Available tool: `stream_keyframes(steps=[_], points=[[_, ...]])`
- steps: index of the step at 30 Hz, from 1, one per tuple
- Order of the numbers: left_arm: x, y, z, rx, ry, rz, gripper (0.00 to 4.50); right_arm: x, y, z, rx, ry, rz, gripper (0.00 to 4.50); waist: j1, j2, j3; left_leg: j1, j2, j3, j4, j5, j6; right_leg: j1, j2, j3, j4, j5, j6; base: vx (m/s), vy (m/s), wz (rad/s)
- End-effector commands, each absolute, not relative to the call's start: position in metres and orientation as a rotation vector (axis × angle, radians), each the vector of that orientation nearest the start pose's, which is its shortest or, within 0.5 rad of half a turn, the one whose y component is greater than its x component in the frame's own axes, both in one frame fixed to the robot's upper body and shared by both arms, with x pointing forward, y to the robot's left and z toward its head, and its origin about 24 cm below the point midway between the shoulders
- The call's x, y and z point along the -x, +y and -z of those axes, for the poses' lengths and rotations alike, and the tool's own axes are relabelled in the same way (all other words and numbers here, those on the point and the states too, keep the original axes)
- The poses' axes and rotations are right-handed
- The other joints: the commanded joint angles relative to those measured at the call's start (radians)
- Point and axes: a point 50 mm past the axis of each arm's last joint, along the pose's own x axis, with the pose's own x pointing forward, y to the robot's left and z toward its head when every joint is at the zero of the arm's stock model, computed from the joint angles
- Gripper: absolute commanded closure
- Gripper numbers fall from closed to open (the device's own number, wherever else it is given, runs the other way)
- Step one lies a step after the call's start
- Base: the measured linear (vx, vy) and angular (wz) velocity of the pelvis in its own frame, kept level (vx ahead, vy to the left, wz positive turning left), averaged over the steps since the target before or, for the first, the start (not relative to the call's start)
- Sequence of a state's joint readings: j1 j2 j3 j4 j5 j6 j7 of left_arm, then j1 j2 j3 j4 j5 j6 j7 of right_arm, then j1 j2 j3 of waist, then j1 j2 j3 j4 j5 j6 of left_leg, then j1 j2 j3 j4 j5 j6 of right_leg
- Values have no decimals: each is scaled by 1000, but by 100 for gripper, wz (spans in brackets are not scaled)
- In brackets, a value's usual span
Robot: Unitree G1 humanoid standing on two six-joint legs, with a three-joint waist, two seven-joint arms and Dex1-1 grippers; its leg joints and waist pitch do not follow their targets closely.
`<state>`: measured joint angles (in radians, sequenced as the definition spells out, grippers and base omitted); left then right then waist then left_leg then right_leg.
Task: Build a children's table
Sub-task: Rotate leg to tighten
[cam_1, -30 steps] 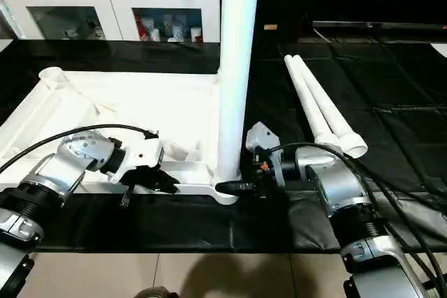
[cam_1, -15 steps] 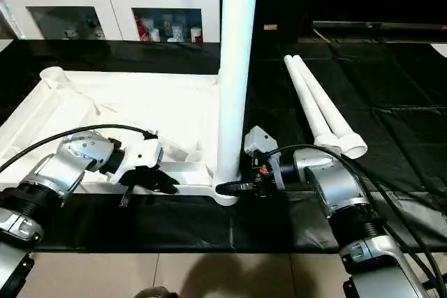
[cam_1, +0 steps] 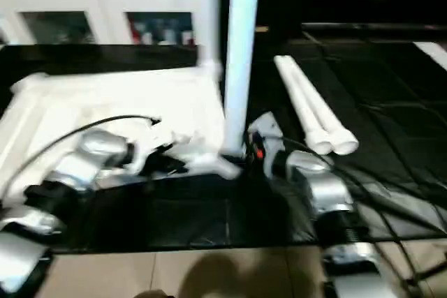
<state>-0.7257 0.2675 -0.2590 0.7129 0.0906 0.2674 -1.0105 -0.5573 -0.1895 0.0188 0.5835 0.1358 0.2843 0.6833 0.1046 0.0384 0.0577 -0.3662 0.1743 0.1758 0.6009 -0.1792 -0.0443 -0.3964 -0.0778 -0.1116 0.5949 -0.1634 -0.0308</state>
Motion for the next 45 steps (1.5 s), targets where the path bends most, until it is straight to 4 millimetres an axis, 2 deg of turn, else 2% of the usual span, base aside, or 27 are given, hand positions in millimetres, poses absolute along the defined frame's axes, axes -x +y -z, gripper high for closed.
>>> stream_keyframes(steps=[1,4,5,6,9,11,12,16,18,21,22,26,30,33,34,37,40,45], points=[[-356,95,-81,-336,410,1016,450,-332,-96,-33,-78,419,-773,182,-2,-10,-70,14,56,-27,-74,-247,13,45,-96,59,-93,-412,-143,0,0,0],[-354,76,-84,-322,399,1007,450,-338,-72,-40,-83,398,-742,182,-11,-12,-73,10,55,-26,-74,-214,19,49,-94,59,-85,-360,-159,0,0,0],[-353,75,-84,-324,398,1008,450,-338,-71,-40,-84,394,-746,182,-12,-11,-75,9,55,-25,-72,-201,27,50,-94,60,-83,-338,-163,0,0,0],[-353,75,-84,-332,393,1011,450,-338,-68,-42,-90,381,-767,147,-11,-11,-75,8,54,-24,-71,-194,33,51,-93,61,-82,-325,-164,0,0,0],[-353,77,-83,-368,396,1003,450,-338,-68,-42,-78,374,-767,105,-9,-15,-77,4,54,-22,-70,-155,59,55,-92,61,-76,-271,-172,0,0,0],[-354,79,-83,-371,398,998,450,-337,-69,-43,-81,368,-771,105,-10,-14,-76,4,55,-22,-70,-153,61,55,-92,61,-76,-272,-172,0,0,0],[-353,84,-83,-373,400,993,450,-336,-70,-44,-64,350,-787,84,-10,-9,-75,6,56,-23,-71,-164,58,53,-92,61,-78,-288,-170,0,0,0],[-352,89,-83,-388,405,994,450,-335,-73,-44,-62,339,-799,53,-12,-11,-75,5,57,-23,-72,-179,53,54,-92,61,-78,-292,-169,0,0,0],[-351,99,-81,-405,412,1016,450,-331,-85,-45,-29,320,-851,29,-11,-9,-75,7,57,-23,-72,-178,55,54,-91,61,-78,-280,-171,0,0,0],[-350,104,-81,-427,405,1044,450,-328,-93,-46,-6,311,-883,16,-10,-9,-77,2,57,-22,-71,-166,65,56,-90,62,-72,-243,-175,0,0,0],[-350,107,-80,-436,409,1056,450,-327,-99,-47,7,307,-898,7,-9,-5,-77,4,57,-22,-71,-165,65,55,-90,62,-73,-241,-179,0,0,0],[-344,121,-78,-483,417,1150,450,-324,-123,-52,74,298,-963,7,-3,-3,-75,4,59,-22,-71,-188,68,56,-88,61,-76,-264,-170,0,0,0],[-334,135,-78,-540,447,1314,450,-316,-148,-61,129,313,-1080,7,1,-6,-77,3,60,-21,-69,-182,74,56,-88,60,-72,-256,-181,0,0,0],[-331,138,-78,-559,452,1360,450,-313,-153,-63,138,326,-1127,7,9,-4,-77,4,64,-20,-68,-181,79,52,-89,61,-71,-250,-187,0,0,0],[-330,140,-77,-563,462,1387,450,-311,-154,-65,133,336,-1157,7,10,-9,-76,4,64,-19,-68,-181,79,52,-89,61,-72,-255,-188,0,0,0],[-325,146,-73,-597,498,1464,450,-307,-156,-69,142,348,-1239,7,21,-5,-76,7,65,-20,-69,-183,78,49,-90,60,-74,-284,-179,0,0,0],[-322,148,-71,-617,513,1497,450,-308,-155,-70,167,348,-1251,7,32,-4,-76,11,68,-21,-71,-197,57,46,-92,63,-74,-298,-174,0,0,0],[-318,150,-69,-668,530,1576,450,-307,-151,-71,209,351,-1339,7,38,-5,-76,11,69,-21,-73,-212,46,46,-92,63,-72,-293,-180,0,0,0]])
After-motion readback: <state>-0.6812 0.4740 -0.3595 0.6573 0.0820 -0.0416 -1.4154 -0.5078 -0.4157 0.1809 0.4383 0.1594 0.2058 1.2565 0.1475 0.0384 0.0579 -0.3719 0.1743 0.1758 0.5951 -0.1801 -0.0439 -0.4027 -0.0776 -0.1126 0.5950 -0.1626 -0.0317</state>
